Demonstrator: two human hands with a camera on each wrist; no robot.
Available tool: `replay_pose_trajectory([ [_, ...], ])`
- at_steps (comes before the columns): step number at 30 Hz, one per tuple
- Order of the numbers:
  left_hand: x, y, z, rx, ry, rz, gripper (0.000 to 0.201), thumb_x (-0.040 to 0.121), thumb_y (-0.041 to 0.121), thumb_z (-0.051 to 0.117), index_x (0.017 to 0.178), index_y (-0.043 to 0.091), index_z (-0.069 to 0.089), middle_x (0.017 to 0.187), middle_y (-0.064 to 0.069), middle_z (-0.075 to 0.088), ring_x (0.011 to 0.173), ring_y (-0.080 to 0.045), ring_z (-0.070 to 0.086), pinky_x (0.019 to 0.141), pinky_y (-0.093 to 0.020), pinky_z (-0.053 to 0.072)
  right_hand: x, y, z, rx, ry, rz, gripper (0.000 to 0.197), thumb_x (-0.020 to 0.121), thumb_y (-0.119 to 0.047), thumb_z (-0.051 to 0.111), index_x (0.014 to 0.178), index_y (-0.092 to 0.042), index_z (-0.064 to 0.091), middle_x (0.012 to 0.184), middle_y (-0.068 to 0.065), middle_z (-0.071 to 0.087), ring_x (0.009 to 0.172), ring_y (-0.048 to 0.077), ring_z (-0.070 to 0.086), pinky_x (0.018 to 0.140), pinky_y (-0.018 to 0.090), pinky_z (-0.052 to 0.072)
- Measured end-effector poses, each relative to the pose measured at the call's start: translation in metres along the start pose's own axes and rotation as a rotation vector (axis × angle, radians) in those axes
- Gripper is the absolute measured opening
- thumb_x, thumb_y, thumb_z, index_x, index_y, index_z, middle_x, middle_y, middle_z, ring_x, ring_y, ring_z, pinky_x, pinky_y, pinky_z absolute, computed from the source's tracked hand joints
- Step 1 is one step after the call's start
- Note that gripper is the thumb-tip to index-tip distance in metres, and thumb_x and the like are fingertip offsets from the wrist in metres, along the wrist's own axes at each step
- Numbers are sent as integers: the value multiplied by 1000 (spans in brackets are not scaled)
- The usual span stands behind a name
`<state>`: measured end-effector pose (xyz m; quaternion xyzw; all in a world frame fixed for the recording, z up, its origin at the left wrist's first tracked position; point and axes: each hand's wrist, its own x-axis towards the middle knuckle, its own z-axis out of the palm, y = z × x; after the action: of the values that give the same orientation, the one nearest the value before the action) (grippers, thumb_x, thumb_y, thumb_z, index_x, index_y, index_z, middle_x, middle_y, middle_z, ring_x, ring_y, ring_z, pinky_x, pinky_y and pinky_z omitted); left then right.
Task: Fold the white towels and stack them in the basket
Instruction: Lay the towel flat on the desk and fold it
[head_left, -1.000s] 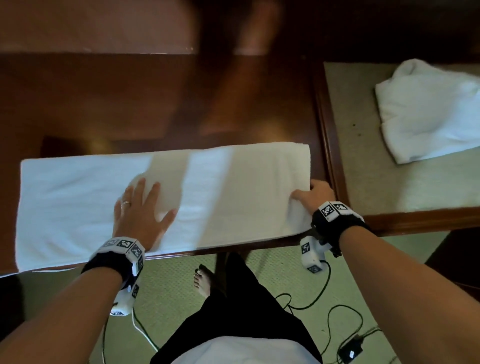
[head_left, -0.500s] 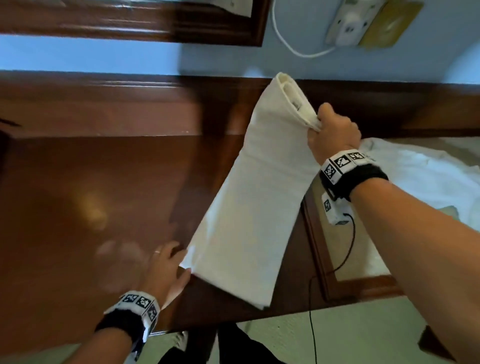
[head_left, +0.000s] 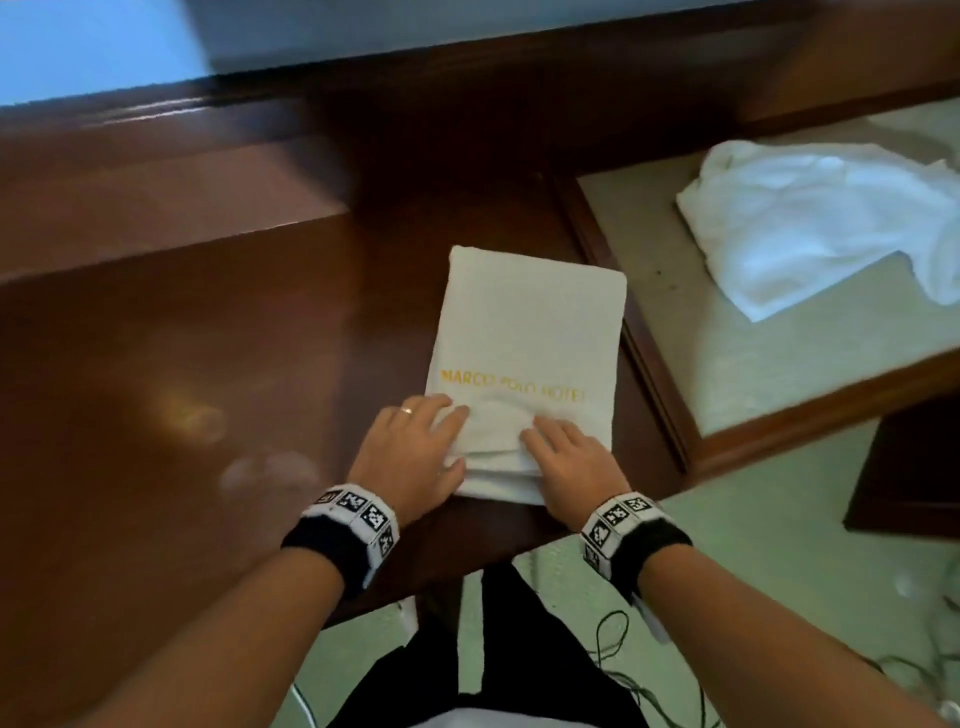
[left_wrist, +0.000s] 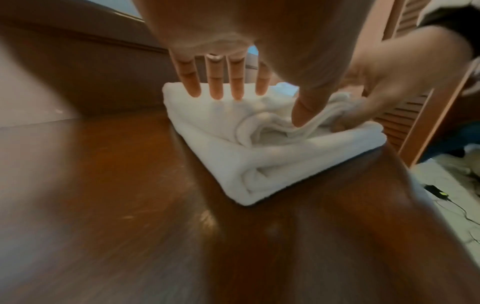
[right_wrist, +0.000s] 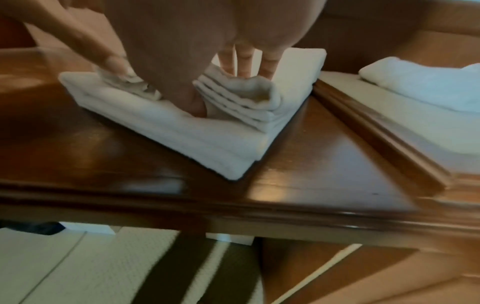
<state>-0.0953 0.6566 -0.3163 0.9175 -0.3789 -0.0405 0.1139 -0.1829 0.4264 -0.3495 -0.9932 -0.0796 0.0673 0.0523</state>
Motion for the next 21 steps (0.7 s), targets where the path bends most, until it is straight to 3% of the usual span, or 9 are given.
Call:
replay_pose_trajectory([
  [3, 19, 17, 19, 128, -194, 117, 71, 66, 46, 78, 128, 16, 60, 129, -13, 60, 111, -35, 60, 82, -46, 51, -12, 2, 0, -54, 26, 94, 56, 66, -14, 67, 121, -15, 57, 132, 16, 57, 117, 34, 57, 76, 41, 53],
  [6, 37, 20, 27, 191, -310, 125, 79, 67, 47, 77, 134, 16, 51, 132, -16, 54, 115, -38, 56, 86, -49, 49, -12, 18, -6, -34, 39, 176, 43, 65, -8, 69, 108, -10, 66, 123, 18, 63, 109, 36, 62, 71, 42, 54],
  [8, 44, 19, 22, 219, -275, 166, 67, 67, 33, 81, 126, 11, 57, 120, -18, 59, 101, -39, 61, 78, -47, 50, -9, 26, -14, 63, 88, 191, 37, 62, -4, 69, 99, -7, 67, 105, 16, 68, 91, 37, 67, 65, 41, 57],
  [11, 42, 9, 7, 210, -65, 224, 38, 69, 7, 72, 106, 4, 65, 94, -18, 61, 75, -36, 60, 62, -42, 48, -6, 29, -37, 98, 197, 207, 27, 66, -13, 65, 93, -8, 63, 92, 11, 64, 80, 35, 60, 63, 40, 52],
  [13, 31, -2, 4, 183, -5, 269, 28, 69, 5, 68, 97, 4, 64, 88, -16, 57, 71, -34, 56, 58, -40, 44, -15, 24, -41, 49, 197, 161, 29, 65, -18, 67, 92, -10, 59, 92, 10, 58, 80, 33, 54, 63, 39, 47],
  [17, 4, -11, 18, 141, -133, 361, 33, 60, 8, 81, 86, 7, 61, 84, -13, 55, 67, -33, 54, 50, -39, 45, -40, 11, -11, -64, -35, 91, 41, 58, -17, 77, 94, -14, 57, 92, 8, 55, 81, 31, 53, 62, 38, 41],
  [21, 2, -10, 18, 97, -85, 314, 35, 60, 12, 83, 86, 7, 60, 86, -13, 56, 70, -33, 55, 54, -40, 48, -38, 10, -11, 3, 56, 196, 39, 55, -9, 77, 87, -12, 56, 85, 9, 54, 75, 31, 52, 58, 36, 40],
])
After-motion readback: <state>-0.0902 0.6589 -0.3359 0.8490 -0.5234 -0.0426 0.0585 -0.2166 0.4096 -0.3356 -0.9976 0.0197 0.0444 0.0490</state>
